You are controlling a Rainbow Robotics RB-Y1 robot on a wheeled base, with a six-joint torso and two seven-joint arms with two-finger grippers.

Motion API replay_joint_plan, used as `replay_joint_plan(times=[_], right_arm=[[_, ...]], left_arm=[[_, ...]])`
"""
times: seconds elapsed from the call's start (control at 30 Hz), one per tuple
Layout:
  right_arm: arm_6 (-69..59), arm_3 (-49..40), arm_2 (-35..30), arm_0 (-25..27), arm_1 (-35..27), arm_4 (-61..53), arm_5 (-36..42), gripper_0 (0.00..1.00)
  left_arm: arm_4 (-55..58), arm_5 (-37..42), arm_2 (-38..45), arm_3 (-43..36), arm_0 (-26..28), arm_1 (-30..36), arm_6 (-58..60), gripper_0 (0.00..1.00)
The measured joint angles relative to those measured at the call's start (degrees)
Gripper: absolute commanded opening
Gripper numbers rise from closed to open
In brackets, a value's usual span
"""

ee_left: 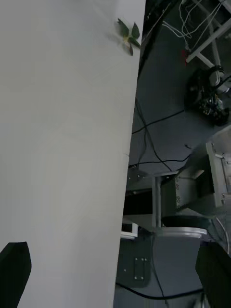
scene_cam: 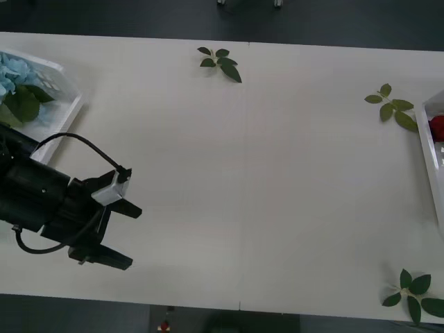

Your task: Put the red flowers into the right box and the blue flowers into the left box

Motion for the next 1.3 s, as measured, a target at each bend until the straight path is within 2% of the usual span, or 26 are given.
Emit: replay_joint_plan(times=[0.17,0.27,0.37,0.43,0.6,0.67,0.8,0.93,1.13,1.3], right_arm=[[5.2,-9.4,0.9,-6.2,-7.1,0.0,10.2,0.57],[11.6,-23.8,1.7,-6.7,-13.0,0.0,11.1,0.57],[12.9,-38.1,-0.8,-4.2,-17.4,-0.1,11.0,0.57],[13.5,-43.6,-5.5,-0.8,-17.8,-1.1,11.1,0.57],[22.9,-51.9,-24.0,11.0,-13.4,-2.2,11.9,0.57],[27.4,-54.6,-27.6,14.4,-11.2,-3.3,11.8,0.57],[30.4,-59.6,-26.4,19.0,-7.9,-8.3,9.1,0.57],[30.4,-63.9,-25.5,25.5,-4.9,-9.0,8.5,0.68],[30.4,-72.4,-31.7,40.0,-3.1,-8.9,4.7,0.71],[30.4,-80.3,-35.7,48.0,-3.1,-7.6,-1.4,0.72]], left_arm=[[-8.4,1.7,3.1,-2.0,0.0,-0.2,-0.9,1.0],[-11.8,-0.4,3.5,-3.1,0.0,-1.4,-9.1,1.0],[-15.1,-3.9,3.5,-3.4,0.0,-2.9,-13.2,1.0],[-17.6,-5.9,3.5,-3.4,0.0,-3.7,-13.2,1.0],[-18.3,-7.6,3.3,-3.4,0.0,-4.2,-13.2,1.0],[-16.6,-7.1,2.7,-3.4,0.0,-4.1,-13.2,1.0],[-15.2,-6.1,0.0,-3.4,0.0,-4.1,-13.2,1.0],[-12.7,-2.0,-1.1,-3.4,0.0,-3.2,-13.2,1.0],[-10.5,1.8,-1.1,-3.4,0.1,-1.0,-13.2,1.0],[-10.2,1.8,-1.1,-3.4,0.1,-0.9,-13.2,1.0]])
